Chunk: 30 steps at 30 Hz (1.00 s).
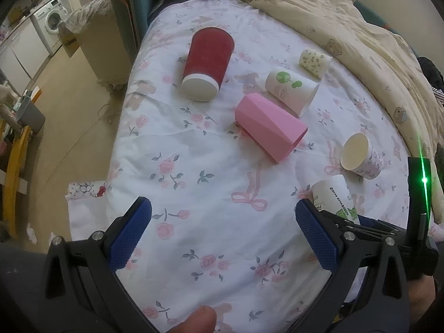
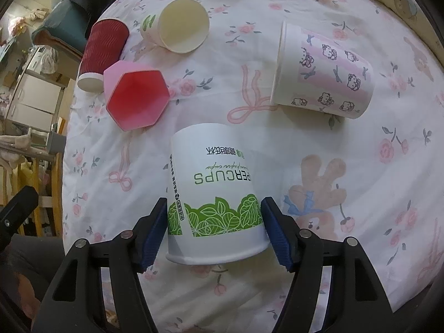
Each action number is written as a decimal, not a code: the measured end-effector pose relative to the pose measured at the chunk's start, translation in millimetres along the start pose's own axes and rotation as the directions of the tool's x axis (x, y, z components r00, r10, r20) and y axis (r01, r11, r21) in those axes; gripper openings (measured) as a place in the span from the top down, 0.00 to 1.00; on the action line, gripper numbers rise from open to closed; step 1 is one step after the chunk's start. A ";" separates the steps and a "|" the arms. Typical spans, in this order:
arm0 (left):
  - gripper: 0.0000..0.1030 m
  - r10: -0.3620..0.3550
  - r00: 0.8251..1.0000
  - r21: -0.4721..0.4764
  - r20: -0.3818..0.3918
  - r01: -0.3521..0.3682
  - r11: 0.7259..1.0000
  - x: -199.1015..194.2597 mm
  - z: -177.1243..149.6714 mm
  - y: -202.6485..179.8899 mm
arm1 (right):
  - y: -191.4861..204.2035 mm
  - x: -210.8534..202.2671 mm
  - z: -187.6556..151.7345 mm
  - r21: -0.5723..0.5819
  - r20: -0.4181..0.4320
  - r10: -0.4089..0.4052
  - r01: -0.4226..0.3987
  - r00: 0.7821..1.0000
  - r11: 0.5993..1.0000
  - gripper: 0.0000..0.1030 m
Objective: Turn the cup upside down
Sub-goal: 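Stand the cup on the bed and open the right gripper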
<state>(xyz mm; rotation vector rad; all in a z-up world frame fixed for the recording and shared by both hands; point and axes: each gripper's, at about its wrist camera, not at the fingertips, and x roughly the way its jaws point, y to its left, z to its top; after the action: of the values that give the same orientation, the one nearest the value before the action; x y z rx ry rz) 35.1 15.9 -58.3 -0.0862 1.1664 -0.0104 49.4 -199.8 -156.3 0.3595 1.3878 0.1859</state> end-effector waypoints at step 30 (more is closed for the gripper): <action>0.01 -0.009 0.999 0.025 0.054 0.008 1.000 -33.6 5.9 -17.0 | -20.1 -148.7 -22.8 -0.058 0.402 -0.059 0.090 0.914 0.994 0.11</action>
<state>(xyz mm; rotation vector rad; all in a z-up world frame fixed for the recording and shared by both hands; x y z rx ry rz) 28.0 1.1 -24.0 -0.0688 1.1119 -0.0302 -1.2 -265.4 -29.1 0.2624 0.9835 0.0937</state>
